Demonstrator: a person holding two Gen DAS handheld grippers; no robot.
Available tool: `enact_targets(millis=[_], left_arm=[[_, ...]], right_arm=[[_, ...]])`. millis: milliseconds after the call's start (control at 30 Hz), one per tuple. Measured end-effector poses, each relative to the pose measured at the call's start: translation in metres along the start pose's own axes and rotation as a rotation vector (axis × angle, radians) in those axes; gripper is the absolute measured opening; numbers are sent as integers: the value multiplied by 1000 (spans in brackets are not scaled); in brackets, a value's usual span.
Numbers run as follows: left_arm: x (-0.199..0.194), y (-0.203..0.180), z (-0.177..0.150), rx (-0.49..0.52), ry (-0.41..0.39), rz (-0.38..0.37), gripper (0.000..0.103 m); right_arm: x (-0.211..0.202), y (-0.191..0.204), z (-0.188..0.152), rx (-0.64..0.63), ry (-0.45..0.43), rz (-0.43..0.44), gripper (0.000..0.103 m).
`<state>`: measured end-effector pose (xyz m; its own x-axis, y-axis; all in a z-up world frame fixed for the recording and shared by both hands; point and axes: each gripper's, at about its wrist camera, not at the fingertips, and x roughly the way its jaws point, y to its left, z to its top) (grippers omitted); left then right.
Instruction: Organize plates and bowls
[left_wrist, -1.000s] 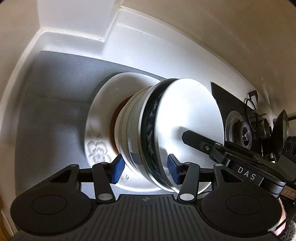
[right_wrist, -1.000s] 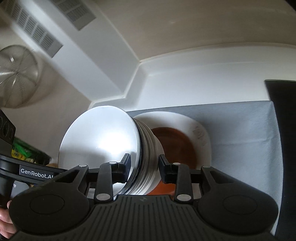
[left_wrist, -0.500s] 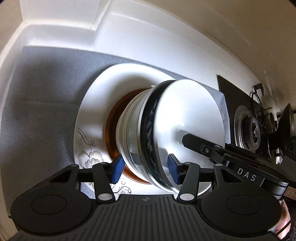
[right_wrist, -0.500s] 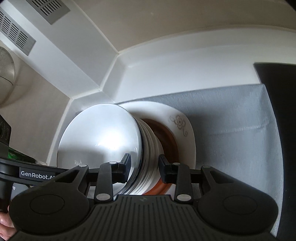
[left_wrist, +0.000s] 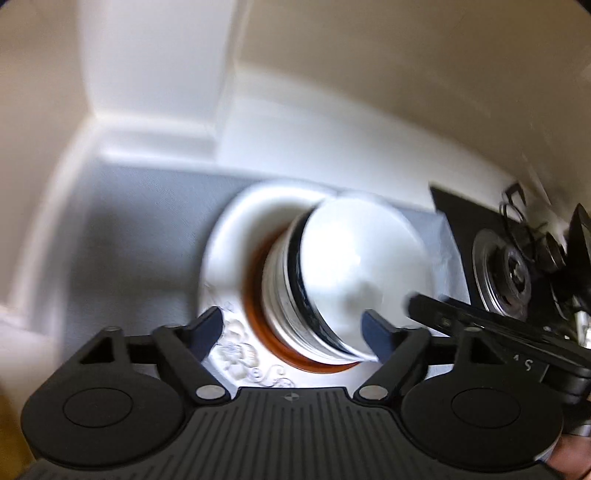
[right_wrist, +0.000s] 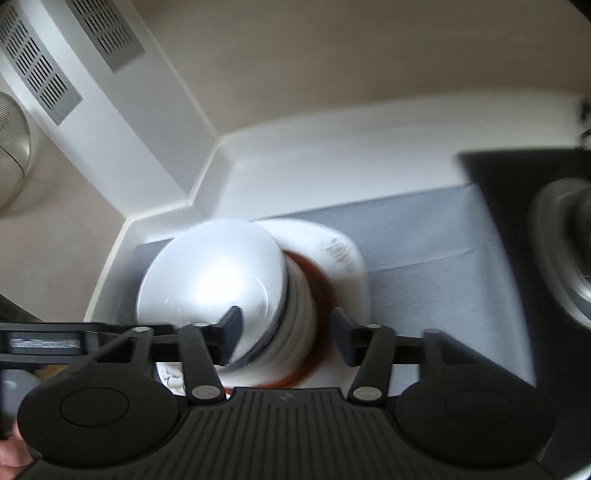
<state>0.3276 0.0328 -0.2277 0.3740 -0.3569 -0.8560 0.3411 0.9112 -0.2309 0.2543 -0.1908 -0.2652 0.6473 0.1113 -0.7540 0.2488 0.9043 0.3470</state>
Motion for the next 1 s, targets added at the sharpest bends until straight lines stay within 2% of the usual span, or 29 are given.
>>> enact_targets(millis=[33, 67, 100, 233, 267, 333, 467, 567, 667, 800, 1000], left_arm=[[-19, -6, -4, 16, -30, 47, 93], [-39, -13, -8, 27, -54, 84, 95], [-58, -19, -12, 30, -73, 102, 95], [-137, -53, -31, 6, -148, 121, 103], [-155, -67, -35, 11, -169, 133, 103], [-190, -91, -47, 29, -209, 146, 103], [-238, -146, -79, 58, -290, 188, 103], [-257, -181, -107, 127, -296, 254, 103], [-270, -204, -127, 111, -291, 309, 103], [-280, -222, -146, 88, -273, 340, 103], [-292, -240, -164, 103, -279, 367, 103]], right_arm=[[-16, 5, -2, -15, -14, -60, 76], [-32, 9, -3, -32, -28, -98, 80], [-49, 15, -6, -56, -40, -112, 88], [-116, 35, -24, -164, -81, -81, 91], [-131, 39, -27, -181, -78, -79, 95], [-160, 45, -34, -192, -63, -71, 102], [-218, 45, -45, -163, -70, 8, 102], [-256, 38, -55, -130, -88, 52, 102], [-284, 29, -69, -118, -101, 34, 103], [-311, 22, -84, -138, -112, -2, 103], [-335, 12, -98, -157, -112, -21, 103]])
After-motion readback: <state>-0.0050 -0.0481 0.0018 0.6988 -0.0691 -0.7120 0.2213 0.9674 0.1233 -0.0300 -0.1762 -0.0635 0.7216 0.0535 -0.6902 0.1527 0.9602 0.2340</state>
